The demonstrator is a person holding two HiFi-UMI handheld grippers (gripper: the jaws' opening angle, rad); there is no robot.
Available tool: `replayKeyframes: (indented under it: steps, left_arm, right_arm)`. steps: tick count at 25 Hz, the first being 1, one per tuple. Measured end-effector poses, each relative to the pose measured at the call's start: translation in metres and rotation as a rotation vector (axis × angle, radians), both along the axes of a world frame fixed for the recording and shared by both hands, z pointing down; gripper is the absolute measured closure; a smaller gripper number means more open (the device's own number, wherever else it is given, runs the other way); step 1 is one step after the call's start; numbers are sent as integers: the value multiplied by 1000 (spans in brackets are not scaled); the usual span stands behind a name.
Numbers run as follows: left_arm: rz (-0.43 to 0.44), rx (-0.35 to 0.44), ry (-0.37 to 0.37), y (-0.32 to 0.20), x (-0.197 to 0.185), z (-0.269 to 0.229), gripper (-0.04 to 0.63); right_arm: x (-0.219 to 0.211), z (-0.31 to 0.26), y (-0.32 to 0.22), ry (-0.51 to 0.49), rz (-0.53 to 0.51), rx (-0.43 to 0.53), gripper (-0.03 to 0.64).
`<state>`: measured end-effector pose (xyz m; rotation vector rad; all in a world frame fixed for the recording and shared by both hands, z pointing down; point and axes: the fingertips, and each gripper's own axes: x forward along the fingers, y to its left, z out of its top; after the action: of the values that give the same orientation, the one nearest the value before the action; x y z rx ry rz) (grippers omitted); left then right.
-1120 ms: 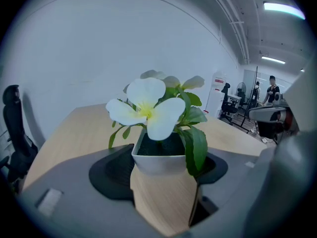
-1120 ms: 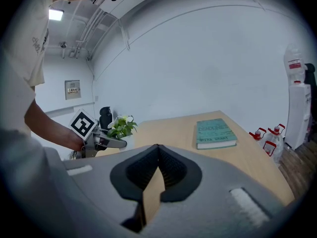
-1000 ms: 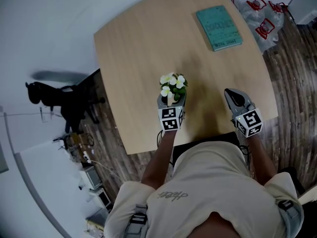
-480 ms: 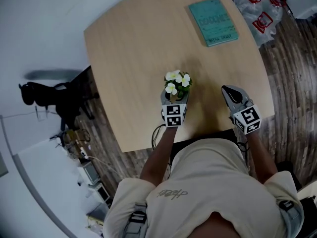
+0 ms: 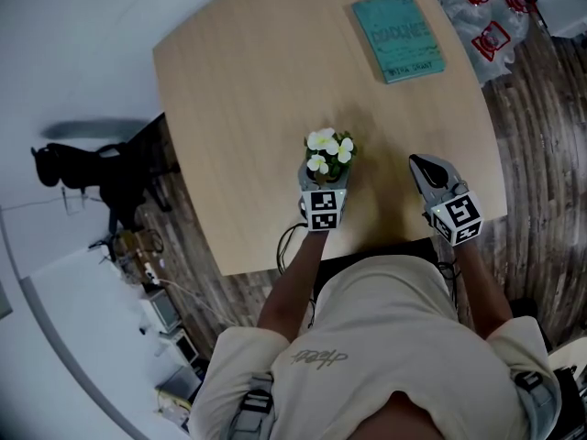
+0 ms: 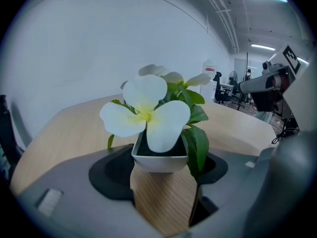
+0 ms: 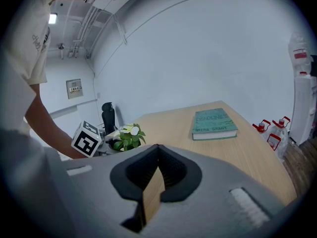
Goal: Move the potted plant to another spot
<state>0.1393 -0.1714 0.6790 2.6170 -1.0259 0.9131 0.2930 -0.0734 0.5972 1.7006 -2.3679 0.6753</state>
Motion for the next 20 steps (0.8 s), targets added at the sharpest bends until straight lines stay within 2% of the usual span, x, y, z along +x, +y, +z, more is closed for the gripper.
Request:
replayKeyframes:
  steps: [5,10,20]
  left_arm:
    - [4,13,4,-1,2,-1,239]
    - [-1,-15,-4,2,-1,5,211]
    - [-9,-64,-25,34,-37,7,221]
  right_arm:
    - [-4,2,-3,-18,-13,0,614]
    - [-6,2,-7,-32,-20,1,614]
    - [-25,-4,-9,-33,-34,5,614]
